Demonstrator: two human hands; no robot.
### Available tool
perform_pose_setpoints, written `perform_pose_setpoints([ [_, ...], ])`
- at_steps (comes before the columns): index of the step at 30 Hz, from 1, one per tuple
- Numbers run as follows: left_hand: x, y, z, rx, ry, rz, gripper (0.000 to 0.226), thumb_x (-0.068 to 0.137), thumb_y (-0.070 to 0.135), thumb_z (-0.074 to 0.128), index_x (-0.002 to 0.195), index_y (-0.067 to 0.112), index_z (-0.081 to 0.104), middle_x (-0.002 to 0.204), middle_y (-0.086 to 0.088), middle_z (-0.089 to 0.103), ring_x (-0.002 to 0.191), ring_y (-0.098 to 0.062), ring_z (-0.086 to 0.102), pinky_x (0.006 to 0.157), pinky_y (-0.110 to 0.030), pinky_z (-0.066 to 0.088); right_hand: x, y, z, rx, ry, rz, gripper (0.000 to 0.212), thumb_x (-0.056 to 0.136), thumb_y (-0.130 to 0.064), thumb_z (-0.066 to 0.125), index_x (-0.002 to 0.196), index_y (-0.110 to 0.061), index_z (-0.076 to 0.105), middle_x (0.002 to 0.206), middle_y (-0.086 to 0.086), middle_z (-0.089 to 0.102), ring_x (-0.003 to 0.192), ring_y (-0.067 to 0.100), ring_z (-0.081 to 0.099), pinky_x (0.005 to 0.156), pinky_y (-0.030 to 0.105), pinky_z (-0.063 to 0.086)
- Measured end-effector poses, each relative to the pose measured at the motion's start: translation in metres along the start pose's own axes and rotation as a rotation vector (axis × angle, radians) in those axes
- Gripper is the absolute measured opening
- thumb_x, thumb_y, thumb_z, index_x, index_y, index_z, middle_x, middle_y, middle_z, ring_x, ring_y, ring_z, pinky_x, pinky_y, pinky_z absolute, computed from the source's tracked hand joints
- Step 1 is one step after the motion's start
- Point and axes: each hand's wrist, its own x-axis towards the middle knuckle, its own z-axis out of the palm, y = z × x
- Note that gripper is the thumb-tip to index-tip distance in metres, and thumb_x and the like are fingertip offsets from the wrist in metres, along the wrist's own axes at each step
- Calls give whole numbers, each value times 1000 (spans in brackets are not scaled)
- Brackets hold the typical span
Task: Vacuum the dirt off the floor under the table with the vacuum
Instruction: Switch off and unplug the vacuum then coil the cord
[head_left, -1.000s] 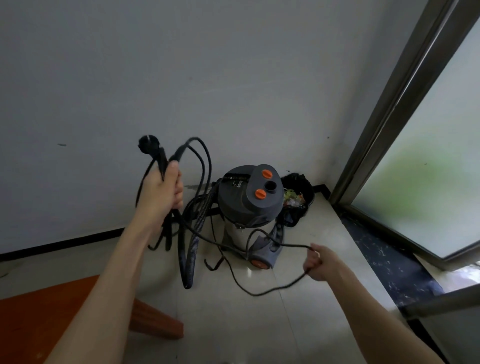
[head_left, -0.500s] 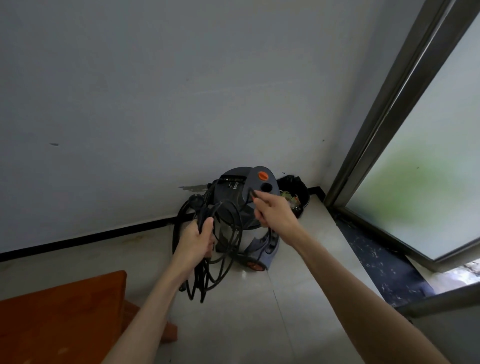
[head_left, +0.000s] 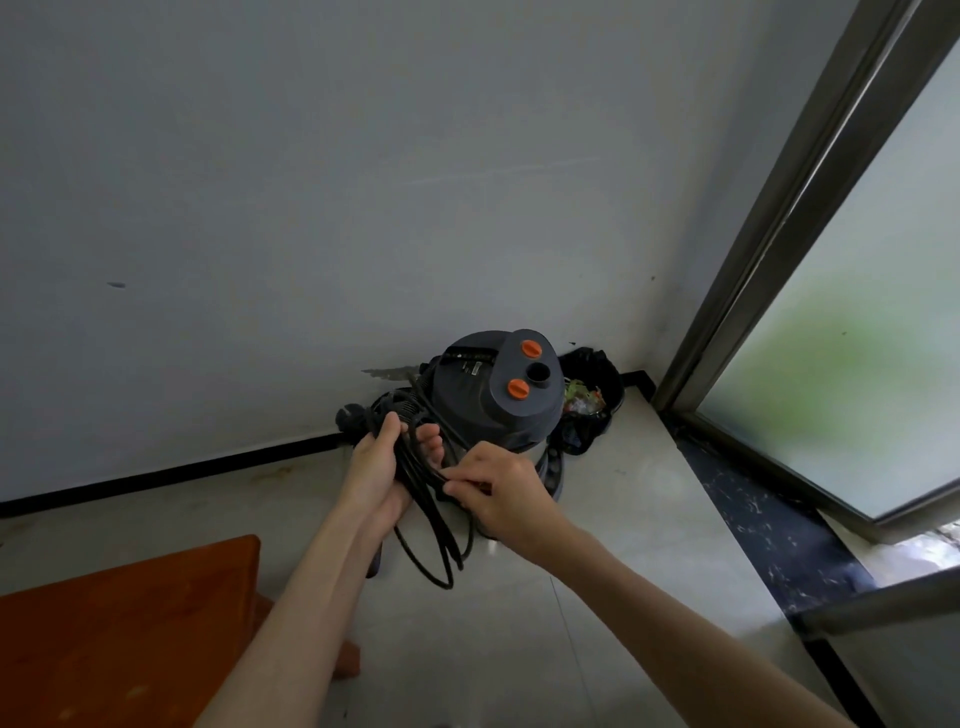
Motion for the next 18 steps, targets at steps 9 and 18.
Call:
perform_pose_setpoints([
  [9,8,15,-10,-229,-207,-115,31,100,28,34,73,14,35,47,5,36,30,-4,25,33,-15,25,-13,31,-4,-79,-288,224,23,93,-25,59,86,-5,66,75,4,58,69,15,54,63,23,41],
  [18,-29,87,-3,-118,-561,1,37,52,21,88,81,6,71,40,9,35,32,-5,18,33,-12,28,-56,114,-18,-266,-632,703,25,97,-11,42,103,-10,66,111,10,66,100,21,60,82,21,41],
])
